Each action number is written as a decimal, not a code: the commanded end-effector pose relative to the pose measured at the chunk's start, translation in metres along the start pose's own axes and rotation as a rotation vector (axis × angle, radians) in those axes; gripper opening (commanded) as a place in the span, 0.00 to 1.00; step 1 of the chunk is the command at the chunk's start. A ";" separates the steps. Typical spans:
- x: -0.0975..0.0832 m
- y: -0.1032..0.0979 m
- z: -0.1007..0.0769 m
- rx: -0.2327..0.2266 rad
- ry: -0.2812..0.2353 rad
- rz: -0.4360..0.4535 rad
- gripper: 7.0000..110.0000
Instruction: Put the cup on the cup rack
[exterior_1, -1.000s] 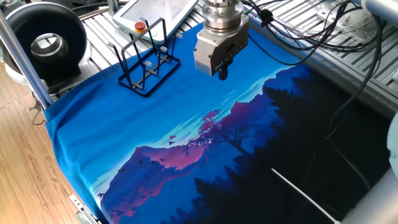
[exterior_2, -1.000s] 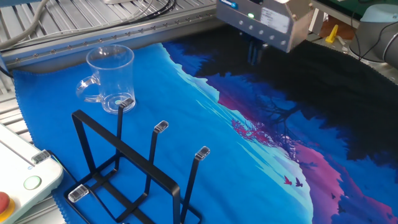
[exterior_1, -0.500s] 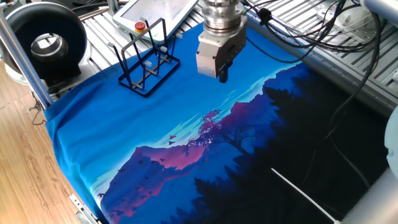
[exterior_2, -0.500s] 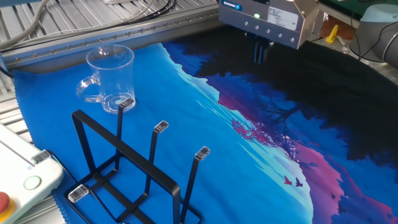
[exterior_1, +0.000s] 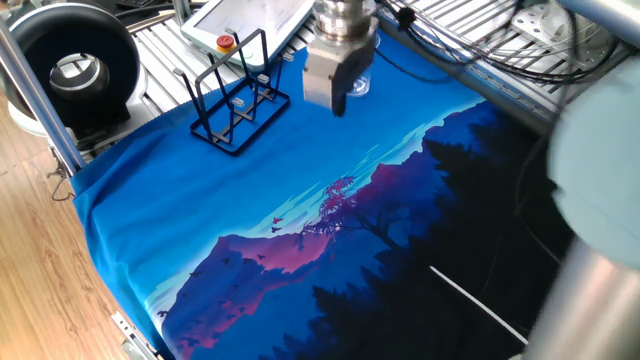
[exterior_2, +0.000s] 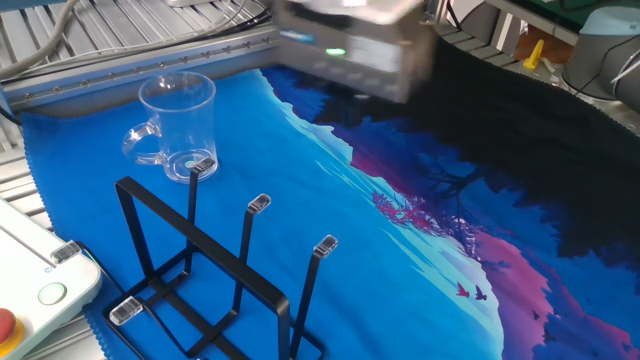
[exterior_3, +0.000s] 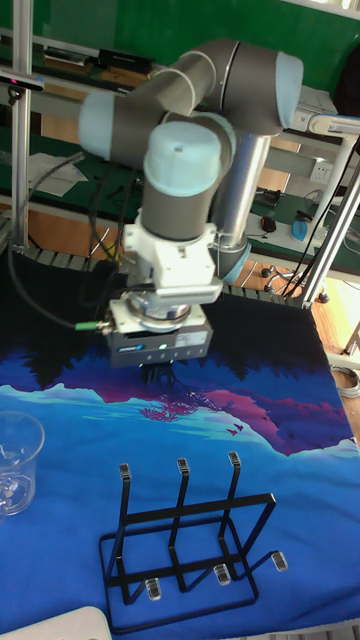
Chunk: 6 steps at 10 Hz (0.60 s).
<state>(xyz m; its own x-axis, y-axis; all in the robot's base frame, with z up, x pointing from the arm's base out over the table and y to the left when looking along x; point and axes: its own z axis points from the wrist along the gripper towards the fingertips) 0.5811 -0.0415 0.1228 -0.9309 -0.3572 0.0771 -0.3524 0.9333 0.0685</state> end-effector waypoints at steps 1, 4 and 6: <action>-0.023 -0.073 -0.019 0.055 0.014 -0.056 0.00; -0.032 -0.128 -0.022 0.164 -0.008 -0.079 0.00; -0.032 -0.152 -0.024 0.255 -0.008 -0.122 0.00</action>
<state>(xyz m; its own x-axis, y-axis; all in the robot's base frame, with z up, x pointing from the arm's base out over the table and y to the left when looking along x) 0.6489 -0.1402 0.1319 -0.8963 -0.4364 0.0784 -0.4424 0.8919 -0.0934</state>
